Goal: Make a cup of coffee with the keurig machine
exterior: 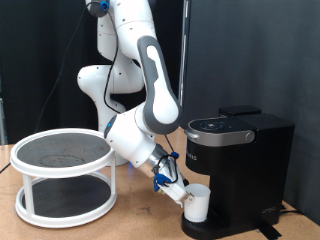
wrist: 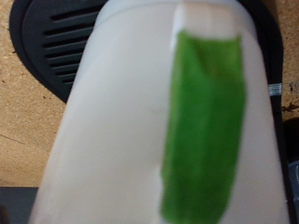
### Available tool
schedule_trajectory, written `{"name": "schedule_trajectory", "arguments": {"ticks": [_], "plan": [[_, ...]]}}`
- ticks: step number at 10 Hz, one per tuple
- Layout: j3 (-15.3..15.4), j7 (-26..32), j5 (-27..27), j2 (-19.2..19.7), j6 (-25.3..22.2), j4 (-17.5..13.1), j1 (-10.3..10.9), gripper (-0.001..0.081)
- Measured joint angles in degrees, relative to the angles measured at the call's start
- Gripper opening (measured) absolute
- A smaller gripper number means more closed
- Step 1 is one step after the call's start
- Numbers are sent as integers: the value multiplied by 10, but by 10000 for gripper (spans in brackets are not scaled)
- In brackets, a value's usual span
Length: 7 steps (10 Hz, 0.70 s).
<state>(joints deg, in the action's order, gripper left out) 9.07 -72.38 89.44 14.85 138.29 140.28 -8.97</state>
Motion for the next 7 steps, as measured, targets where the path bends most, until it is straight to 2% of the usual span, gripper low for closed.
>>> {"name": "schedule_trajectory", "arguments": {"ticks": [5, 7], "plan": [[2, 2, 10, 0, 9, -7, 0, 734], [2, 30, 40, 0, 19, -11, 0, 734]]}}
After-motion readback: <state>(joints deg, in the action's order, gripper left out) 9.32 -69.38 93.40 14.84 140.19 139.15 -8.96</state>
